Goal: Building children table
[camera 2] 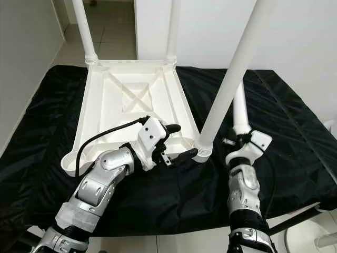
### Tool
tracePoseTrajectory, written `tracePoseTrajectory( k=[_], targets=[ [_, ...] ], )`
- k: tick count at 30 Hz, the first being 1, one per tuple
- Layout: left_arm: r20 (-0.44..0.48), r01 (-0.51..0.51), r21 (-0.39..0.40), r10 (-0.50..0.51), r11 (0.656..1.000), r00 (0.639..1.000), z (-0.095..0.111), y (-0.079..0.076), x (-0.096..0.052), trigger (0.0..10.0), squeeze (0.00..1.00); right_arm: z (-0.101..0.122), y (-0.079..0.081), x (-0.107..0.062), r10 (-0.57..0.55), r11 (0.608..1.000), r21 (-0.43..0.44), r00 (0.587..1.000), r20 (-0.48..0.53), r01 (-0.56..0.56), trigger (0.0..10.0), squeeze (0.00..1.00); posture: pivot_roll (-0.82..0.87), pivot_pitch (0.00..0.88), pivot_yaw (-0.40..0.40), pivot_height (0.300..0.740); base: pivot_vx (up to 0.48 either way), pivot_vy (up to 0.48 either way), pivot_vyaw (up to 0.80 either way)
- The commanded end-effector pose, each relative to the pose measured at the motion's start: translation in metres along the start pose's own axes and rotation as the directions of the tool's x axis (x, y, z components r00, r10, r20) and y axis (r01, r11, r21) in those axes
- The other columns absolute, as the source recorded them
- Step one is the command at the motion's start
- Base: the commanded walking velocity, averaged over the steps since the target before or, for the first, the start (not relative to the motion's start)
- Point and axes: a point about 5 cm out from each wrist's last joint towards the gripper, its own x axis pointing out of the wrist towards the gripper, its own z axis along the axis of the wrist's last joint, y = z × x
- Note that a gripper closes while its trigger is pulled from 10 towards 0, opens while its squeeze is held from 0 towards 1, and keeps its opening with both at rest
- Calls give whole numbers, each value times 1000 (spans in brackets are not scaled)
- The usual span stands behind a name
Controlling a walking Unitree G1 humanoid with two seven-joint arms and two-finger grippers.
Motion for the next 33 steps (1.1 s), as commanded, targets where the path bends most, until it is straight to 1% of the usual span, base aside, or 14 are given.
tracePoseTrajectory(
  k=[1, 3, 4, 5, 11, 13, 16, 17, 18, 20, 26, 28, 30, 33],
  targets=[
    [0, -44, -7, 44, 999, 999, 3, 5, 2, 10000, 0, 23, 12, 6, 27, 996, -85, 991, 131, -16, 10000, 0, -31, 0, -47, 740, 0, 0, 0],
    [2, -40, -7, 40, 999, 999, 3, 6, 3, 10000, 0, 30, 16, 8, 31, 994, -112, 985, 168, -12, 10000, 0, -32, 0, -40, 740, 0, 0, 0],
    [3, -32, -9, 32, 999, 999, 5, 7, 4, 10000, 0, 42, 25, 12, 49, 991, -132, 972, 231, -19, 10000, 0, -34, 0, -36, 740, 0, 0, 0],
    [3, -29, -10, 29, 1000, 1000, 5, 7, 4, 10000, 0, 46, 28, 13, 55, 990, -143, 966, 253, -19, 10000, 0, -34, 0, -36, 740, 0, 0, 0],
    [-25, 2, 11, -2, 1000, 1000, 0, 4, 4, 10000, 0, 58, 39, 16, 79, 985, -173, 947, 310, -25, 10000, 0, -36, 0, -28, 740, 0, 0, 0],
    [-101, -17, 59, 23, 998, 995, -12, 5, 4, 10000, 0, 63, 39, 17, 73, 986, -168, 940, 333, -18, 10000, 0, -36, 0, -17, 740, 0, 0, 0],
    [-136, -25, 84, 36, 996, 990, -17, 6, 4, 10000, 0, 65, 39, 17, 71, 986, -168, 937, 341, -13, 10000, 0, -36, 0, -17, 740, 0, 0, 0],
    [-193, -39, 95, 57, 995, 979, -27, 7, 3, 10000, 0, 68, 40, 16, 65, 986, -169, 934, 352, -5, 10000, 0, -38, 0, -12, 740, 0, 0, 0],
    [-193, -39, 95, 57, 995, 979, -27, 7, 3, 10000, 0, 68, 40, 16, 65, 986, -169, 934, 352, -5, 10000, 0, -38, 0, -12, 740, 0, 0, 0],
    [-259, -70, 97, 93, 993, 962, -39, 11, 0, 10000, 0, 68, 38, 14, 52, 986, -167, 935, 351, 9, 10000, 0, -41, 0, -6, 740, 0, 0, 0],
    [-289, -151, 89, 171, 984, 942, -44, 23, -6, 10000, 0, 56, 28, 3, -15, 989, -134, 953, 302, 58, 10000, 0, -43, 0, -4, 740, 0, 0, 0],
    [-289, -151, 89, 171, 984, 942, -44, 23, -6, 10000, 0, 56, 28, 3, -15, 989, -134, 953, 302, 58, 10000, 0, -43, 0, -4, 740, 0, 0, 0],
    [-330, -237, 117, 263, 964, 907, -48, 37, -12, 10000, 0, 45, 23, -4, -43, 989, -129, 966, 257, 78, 10000, 0, -43, 0, -4, 740, 0, 0, 0],
    [-347, -270, 126, 298, 954, 889, -50, 42, -14, 10000, 0, 42, 22, -6, -50, 988, -128, 968, 244, 83, 10000, 0, -43, 0, -4, 740, 0, 0, 0]
  ],
)
